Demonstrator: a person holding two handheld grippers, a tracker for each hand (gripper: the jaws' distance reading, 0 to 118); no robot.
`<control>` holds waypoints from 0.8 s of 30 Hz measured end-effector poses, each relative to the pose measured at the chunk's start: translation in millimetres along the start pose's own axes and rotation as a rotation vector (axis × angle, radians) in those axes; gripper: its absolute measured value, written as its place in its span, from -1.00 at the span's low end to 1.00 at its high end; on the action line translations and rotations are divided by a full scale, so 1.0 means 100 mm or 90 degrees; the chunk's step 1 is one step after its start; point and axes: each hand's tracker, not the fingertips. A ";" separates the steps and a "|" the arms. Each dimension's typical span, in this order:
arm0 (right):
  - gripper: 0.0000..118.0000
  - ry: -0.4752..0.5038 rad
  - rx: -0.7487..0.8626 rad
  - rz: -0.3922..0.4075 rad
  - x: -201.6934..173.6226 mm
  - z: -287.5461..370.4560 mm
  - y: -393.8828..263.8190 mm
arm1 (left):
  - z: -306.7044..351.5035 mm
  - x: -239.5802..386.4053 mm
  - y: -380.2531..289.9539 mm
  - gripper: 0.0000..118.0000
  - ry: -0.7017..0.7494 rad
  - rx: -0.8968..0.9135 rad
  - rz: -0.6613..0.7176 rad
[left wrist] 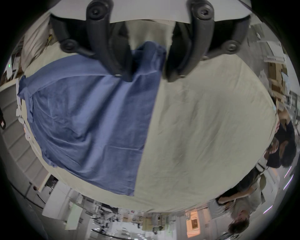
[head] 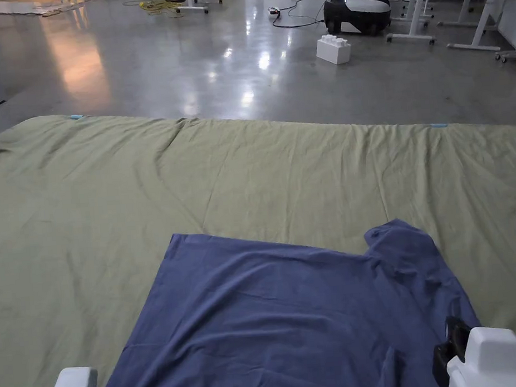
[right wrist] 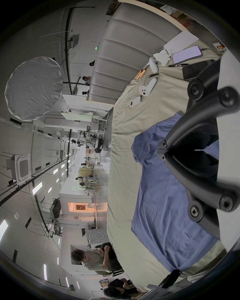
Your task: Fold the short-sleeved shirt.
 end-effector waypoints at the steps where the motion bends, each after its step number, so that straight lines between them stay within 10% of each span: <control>1: -0.99 -0.002 -0.005 -0.001 0.02 0.00 -0.02 | 0.10 0.10 -0.03 -0.73 0.003 0.002 -0.003; 15: -0.97 0.002 -0.291 -0.052 0.78 0.14 -0.34 | 0.30 0.00 -0.03 -0.89 -0.017 0.031 0.014; 20: 0.19 0.026 -0.422 -0.019 0.76 0.06 -0.78 | 0.23 0.00 -0.03 -0.89 -0.014 0.031 0.007; 24: 0.23 0.019 -0.446 -0.034 0.68 -0.05 -0.99 | 0.19 0.04 -0.05 -0.89 -0.010 0.027 0.006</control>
